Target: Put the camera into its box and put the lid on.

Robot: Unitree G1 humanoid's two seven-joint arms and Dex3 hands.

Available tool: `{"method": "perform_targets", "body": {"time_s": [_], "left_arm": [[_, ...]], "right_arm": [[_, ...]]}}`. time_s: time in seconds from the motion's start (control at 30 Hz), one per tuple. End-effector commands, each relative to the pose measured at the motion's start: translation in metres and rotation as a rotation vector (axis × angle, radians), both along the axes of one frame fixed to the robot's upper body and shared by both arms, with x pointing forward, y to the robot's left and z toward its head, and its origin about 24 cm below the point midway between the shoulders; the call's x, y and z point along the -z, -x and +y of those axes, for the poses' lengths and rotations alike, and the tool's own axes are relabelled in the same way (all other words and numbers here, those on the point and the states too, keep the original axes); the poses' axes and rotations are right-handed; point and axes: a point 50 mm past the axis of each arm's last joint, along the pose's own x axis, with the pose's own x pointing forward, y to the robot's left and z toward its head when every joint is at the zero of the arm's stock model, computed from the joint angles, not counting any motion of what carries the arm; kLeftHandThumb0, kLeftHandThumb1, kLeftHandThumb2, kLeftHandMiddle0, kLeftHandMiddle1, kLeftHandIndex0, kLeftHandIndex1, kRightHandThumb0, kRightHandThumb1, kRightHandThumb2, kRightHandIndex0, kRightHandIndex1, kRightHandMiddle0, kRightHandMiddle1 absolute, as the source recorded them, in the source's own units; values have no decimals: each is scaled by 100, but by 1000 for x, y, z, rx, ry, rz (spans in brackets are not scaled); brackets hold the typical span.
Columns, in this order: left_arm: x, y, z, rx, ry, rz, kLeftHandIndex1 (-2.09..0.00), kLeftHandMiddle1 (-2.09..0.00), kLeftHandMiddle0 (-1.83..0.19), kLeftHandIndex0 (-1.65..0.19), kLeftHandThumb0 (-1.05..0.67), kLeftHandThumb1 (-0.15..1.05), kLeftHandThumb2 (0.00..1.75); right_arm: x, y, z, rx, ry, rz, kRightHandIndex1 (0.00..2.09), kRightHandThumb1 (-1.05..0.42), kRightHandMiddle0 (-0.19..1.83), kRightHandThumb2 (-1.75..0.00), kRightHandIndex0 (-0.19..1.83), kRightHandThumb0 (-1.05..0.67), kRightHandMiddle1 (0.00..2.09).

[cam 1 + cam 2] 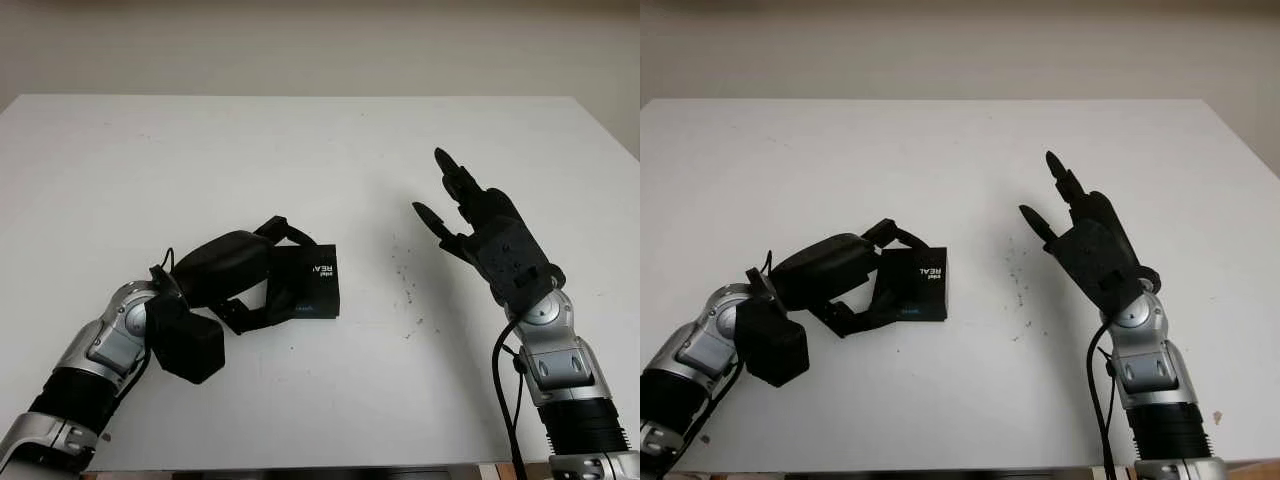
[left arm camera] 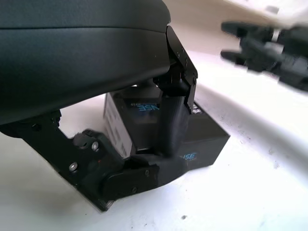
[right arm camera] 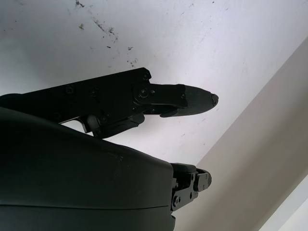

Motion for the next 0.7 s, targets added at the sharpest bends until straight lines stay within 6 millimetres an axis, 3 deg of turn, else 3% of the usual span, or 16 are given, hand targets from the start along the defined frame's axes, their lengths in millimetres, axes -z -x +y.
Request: {"method": "perform_targets", "body": {"time_s": [0.0, 0.03, 0.13, 0.43, 0.67], "left_arm": [[-4, 1, -4, 2, -89, -3, -61, -40, -1, 1, -39, 102, 42], [-5, 2, -6, -3, -115, -3, -36, -19, 4, 3, -46, 104, 35], [-10, 5, -8, -13, -165, 8, -15, -5, 13, 6, -57, 105, 36], [-16, 12, -10, -43, -248, 78, -6, 0, 19, 12, -70, 105, 44], [-18, 12, -6, -67, -211, 158, -5, 0, 19, 15, -72, 105, 48]], "right_arm": [[-5, 1, 0, -13, 8, -26, 6, -105, 11, -39, 15, -53, 5], [-5, 1, 0, -16, 9, -27, 6, -105, 11, -39, 15, -53, 5], [-5, 1, 1, -23, 5, -25, 5, -105, 10, -40, 14, -52, 5], [-4, 2, 1, -35, -18, -16, 4, -105, 8, -41, 12, -52, 4], [-4, 2, 1, -34, -11, -8, 4, -105, 7, -42, 10, -52, 5]]}}
